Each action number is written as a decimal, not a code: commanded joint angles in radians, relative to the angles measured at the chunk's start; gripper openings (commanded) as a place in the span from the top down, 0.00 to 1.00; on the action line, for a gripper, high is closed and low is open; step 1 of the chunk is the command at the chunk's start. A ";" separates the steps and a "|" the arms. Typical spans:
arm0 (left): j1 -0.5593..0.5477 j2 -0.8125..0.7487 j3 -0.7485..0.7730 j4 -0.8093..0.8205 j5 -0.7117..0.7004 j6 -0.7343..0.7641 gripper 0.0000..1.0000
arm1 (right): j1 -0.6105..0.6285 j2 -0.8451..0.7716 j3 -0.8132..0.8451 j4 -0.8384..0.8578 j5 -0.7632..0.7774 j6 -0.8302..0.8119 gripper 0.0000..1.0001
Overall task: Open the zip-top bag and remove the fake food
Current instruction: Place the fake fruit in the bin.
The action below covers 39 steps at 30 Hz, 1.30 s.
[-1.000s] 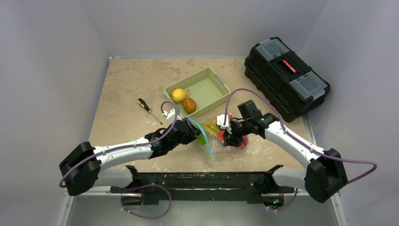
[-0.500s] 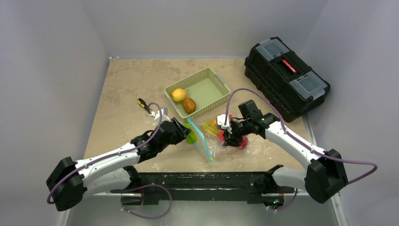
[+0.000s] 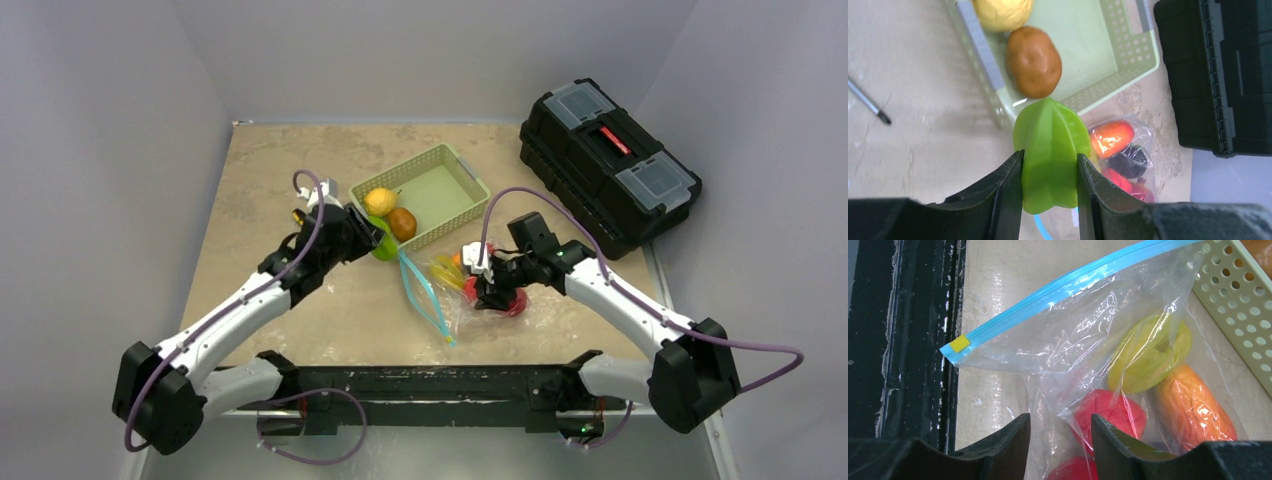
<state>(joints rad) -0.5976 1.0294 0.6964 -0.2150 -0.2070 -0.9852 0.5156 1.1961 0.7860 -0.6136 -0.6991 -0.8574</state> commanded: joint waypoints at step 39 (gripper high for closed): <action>0.286 0.801 0.876 -0.296 0.542 0.465 0.77 | -0.005 -0.019 0.003 0.003 -0.014 -0.023 0.53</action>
<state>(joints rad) -0.3222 1.8194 1.5158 -0.5022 0.3107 -0.5373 0.5156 1.1824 0.7853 -0.6136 -0.6987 -0.8661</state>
